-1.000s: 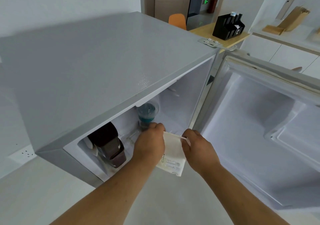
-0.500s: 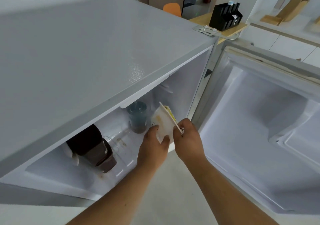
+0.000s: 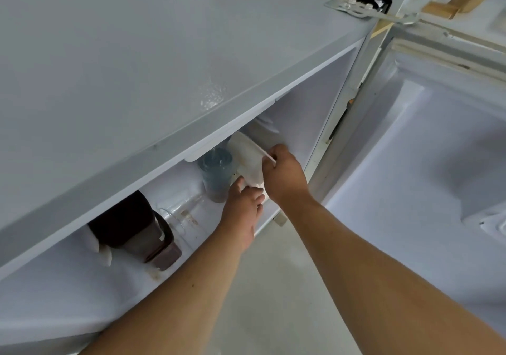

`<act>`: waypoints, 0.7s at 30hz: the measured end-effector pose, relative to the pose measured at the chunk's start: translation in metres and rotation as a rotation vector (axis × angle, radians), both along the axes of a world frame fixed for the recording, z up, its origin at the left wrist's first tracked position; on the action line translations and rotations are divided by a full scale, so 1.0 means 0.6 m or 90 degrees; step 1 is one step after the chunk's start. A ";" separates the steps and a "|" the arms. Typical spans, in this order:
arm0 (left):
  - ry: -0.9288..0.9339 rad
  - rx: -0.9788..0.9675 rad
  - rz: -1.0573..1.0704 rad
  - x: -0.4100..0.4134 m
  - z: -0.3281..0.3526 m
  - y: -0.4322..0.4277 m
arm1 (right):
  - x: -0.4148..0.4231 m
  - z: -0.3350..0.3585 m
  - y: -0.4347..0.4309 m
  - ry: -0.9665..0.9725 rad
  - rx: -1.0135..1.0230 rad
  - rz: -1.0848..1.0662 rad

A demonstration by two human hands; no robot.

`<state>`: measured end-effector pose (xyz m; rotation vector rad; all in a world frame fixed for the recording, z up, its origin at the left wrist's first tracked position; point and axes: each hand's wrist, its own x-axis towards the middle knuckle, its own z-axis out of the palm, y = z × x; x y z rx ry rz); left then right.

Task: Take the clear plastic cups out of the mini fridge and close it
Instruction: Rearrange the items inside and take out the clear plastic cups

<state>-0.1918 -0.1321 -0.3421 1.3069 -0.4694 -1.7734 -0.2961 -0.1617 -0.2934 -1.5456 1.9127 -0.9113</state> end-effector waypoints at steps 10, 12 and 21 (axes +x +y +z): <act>-0.068 0.074 0.121 0.045 0.026 0.041 | 0.009 -0.003 0.052 0.031 -0.047 -0.050; -0.240 0.012 0.217 0.066 0.037 0.053 | 0.019 0.000 0.078 0.055 -0.125 -0.052; -0.320 -0.152 0.364 0.072 0.097 0.000 | 0.080 0.029 0.010 -0.202 0.093 0.031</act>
